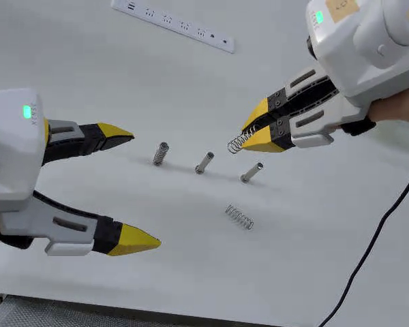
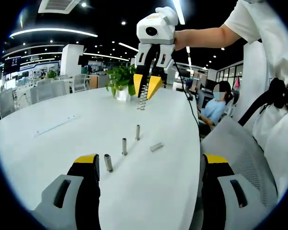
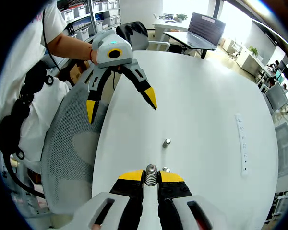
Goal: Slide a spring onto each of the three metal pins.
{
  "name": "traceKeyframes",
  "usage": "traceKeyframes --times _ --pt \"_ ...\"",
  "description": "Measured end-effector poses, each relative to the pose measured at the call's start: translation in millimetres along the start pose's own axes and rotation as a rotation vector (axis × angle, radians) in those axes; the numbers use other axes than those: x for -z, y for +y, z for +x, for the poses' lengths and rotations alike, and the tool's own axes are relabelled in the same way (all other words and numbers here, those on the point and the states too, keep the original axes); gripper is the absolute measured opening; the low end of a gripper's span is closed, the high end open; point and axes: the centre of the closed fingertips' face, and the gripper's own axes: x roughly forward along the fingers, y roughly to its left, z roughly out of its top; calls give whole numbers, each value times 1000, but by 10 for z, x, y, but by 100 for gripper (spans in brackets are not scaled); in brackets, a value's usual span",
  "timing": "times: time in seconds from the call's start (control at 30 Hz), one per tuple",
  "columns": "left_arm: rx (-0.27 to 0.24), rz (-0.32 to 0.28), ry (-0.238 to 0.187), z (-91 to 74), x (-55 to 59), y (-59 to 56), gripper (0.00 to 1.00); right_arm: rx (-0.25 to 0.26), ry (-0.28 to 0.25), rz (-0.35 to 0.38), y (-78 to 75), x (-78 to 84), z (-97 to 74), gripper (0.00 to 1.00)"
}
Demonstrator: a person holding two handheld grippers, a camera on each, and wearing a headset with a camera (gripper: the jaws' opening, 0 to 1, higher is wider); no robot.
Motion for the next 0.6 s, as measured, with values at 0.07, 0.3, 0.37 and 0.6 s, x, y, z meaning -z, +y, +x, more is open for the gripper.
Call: traceKeyframes --times 0.07,0.3,0.37,0.6 --pt "-6 -9 -1 -5 22 30 94 7 17 4 -64 43 59 6" --pt "6 2 -22 -14 91 54 99 25 73 10 -269 171 256 6" --pt "4 -11 -26 -20 104 70 99 24 82 18 -321 206 329 6" --pt "-13 -38 -44 -32 136 128 99 14 108 40 -408 310 564 6"
